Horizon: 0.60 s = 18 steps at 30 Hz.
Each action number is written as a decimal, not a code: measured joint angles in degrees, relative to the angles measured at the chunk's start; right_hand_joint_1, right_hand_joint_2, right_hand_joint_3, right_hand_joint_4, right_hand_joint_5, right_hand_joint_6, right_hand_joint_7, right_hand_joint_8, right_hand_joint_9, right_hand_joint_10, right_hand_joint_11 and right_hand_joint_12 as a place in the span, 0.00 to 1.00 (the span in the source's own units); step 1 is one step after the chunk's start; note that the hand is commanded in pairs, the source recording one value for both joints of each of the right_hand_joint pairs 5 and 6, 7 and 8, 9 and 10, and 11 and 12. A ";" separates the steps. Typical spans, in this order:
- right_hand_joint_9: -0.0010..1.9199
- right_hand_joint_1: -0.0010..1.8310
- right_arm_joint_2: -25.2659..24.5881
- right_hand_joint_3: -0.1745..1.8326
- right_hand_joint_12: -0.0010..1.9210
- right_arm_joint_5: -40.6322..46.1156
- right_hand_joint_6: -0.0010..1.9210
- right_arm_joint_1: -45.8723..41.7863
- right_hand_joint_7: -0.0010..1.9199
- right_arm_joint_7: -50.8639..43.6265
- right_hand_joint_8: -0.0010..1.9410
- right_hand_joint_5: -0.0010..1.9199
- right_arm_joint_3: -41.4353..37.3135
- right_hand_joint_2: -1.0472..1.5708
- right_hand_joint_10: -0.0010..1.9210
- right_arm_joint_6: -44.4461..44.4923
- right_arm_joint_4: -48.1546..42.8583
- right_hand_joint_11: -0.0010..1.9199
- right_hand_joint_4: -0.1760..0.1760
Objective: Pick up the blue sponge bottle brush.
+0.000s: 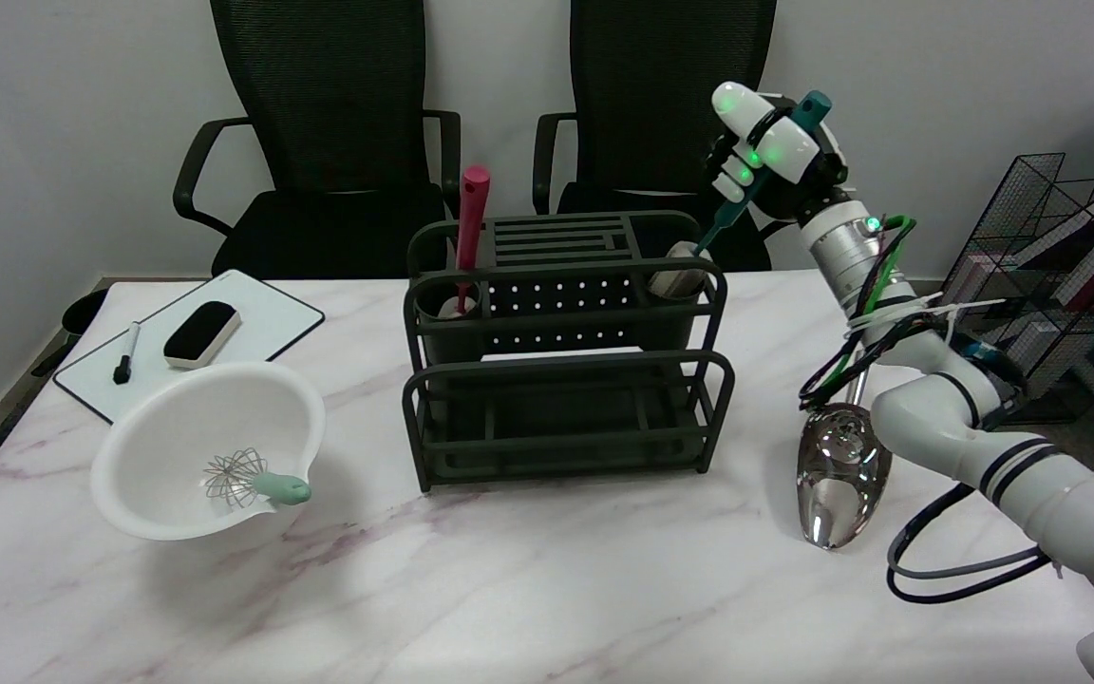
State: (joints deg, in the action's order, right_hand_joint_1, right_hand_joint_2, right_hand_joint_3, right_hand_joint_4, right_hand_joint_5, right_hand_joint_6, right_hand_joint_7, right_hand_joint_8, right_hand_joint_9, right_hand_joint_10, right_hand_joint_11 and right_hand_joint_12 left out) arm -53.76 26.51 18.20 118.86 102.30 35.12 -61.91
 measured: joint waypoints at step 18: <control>1.00 0.63 1.40 0.23 1.00 0.22 1.00 -3.17 1.00 0.06 0.99 1.00 -7.58 1.00 1.00 0.04 -4.86 1.00 0.50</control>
State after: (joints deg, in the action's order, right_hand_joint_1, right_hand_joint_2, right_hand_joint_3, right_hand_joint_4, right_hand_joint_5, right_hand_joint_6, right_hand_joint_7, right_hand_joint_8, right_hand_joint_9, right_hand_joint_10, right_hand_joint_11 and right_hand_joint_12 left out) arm -52.36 26.72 15.03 118.93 94.72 35.16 -66.76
